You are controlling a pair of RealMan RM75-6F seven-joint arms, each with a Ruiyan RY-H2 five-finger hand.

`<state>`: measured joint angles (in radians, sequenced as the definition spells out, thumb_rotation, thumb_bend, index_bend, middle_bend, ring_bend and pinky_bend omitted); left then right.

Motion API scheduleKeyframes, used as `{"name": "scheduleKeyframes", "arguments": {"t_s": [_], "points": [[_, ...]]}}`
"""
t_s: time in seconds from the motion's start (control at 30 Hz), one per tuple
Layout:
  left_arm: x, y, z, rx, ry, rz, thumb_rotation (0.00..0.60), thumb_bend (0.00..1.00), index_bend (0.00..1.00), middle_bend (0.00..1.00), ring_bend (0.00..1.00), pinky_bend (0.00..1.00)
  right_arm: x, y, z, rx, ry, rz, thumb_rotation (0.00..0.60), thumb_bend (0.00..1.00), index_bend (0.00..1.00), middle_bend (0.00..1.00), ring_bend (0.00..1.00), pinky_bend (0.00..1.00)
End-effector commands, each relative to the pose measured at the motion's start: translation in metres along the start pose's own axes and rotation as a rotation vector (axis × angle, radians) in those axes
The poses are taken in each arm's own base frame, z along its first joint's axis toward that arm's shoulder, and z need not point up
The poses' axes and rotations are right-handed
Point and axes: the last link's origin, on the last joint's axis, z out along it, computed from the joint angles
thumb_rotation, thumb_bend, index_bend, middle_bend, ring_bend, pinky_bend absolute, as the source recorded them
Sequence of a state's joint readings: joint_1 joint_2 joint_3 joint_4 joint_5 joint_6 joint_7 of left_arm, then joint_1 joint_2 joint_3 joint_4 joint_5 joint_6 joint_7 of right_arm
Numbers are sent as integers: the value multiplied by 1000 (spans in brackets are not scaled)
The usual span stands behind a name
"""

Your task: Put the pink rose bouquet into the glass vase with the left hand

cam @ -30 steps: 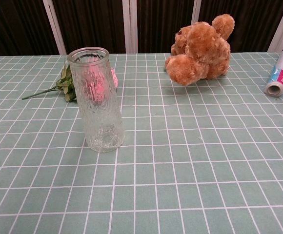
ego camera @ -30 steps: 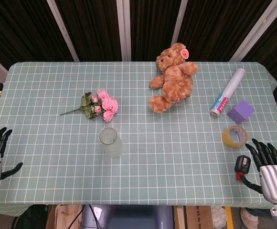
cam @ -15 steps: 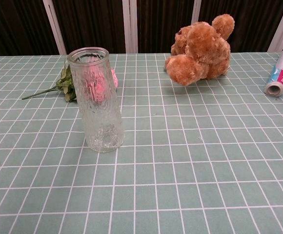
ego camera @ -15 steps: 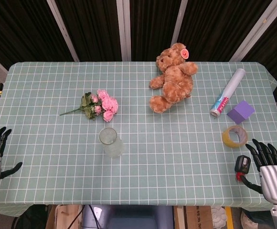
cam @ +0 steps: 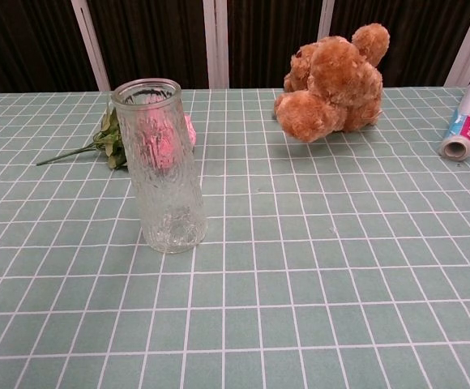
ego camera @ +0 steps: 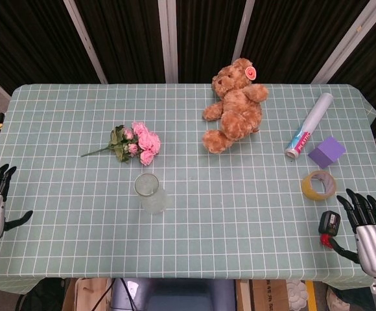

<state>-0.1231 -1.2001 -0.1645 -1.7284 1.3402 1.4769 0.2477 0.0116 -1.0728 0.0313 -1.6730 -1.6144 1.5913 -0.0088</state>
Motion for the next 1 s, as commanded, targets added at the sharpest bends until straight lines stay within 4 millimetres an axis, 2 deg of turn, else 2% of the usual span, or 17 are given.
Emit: {"name": "scheduleKeyframes", "arguments": {"t_s": [0.03,0.17,0.3,0.4,0.63,0.77,1.0], "points": [[-2,11,42,-4,-63,42,600,164,90,16,31,85,0,2,2,-13,4,-2,600,205,136,80,86,0],[4,29,81,-18,-103,76,600,149,86,3,9,71,0,5,3,-27,8,0,600,205,137,80,86,0],[6,49,110,-29,-159,29,600,148,86,0,0,61,-1,7,3,-37,6,-8,600,205,137,80,86,0],[10,65,130,-58,-170,69,600,149,86,0,0,59,-1,8,4,-42,2,-22,600,205,137,80,86,0],[7,101,161,-74,-209,82,600,148,80,0,0,59,0,10,6,-54,14,-31,600,205,136,80,86,0],[-2,120,180,-47,-281,69,600,145,75,0,0,59,-1,9,6,-43,21,-43,600,204,137,80,86,0],[-22,141,200,-22,-345,120,600,132,73,0,0,53,-5,6,8,-41,13,-61,600,205,137,80,86,0]]}}
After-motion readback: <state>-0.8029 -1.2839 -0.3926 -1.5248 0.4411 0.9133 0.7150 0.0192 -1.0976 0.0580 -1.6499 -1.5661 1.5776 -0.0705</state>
